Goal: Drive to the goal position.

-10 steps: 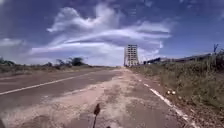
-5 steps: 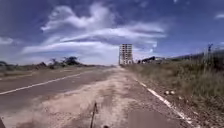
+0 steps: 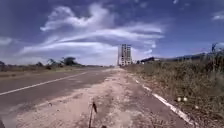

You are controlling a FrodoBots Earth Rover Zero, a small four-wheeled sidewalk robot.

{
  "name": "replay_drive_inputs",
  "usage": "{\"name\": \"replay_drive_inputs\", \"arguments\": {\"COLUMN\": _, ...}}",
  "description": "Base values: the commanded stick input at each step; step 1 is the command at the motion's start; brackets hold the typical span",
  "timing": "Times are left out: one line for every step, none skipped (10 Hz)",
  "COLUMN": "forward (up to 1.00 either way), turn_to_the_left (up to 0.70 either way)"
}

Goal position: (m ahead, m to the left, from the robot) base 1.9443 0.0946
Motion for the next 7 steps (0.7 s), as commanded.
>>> {"name": "replay_drive_inputs", "arguments": {"forward": 1.00, "turn_to_the_left": 0.00}}
{"name": "replay_drive_inputs", "arguments": {"forward": 1.00, "turn_to_the_left": 0.00}}
{"name": "replay_drive_inputs", "arguments": {"forward": 1.00, "turn_to_the_left": 0.00}}
{"name": "replay_drive_inputs", "arguments": {"forward": 1.00, "turn_to_the_left": 0.00}}
{"name": "replay_drive_inputs", "arguments": {"forward": 1.00, "turn_to_the_left": 0.00}}
{"name": "replay_drive_inputs", "arguments": {"forward": 1.00, "turn_to_the_left": 0.00}}
{"name": "replay_drive_inputs", "arguments": {"forward": 1.00, "turn_to_the_left": 0.00}}
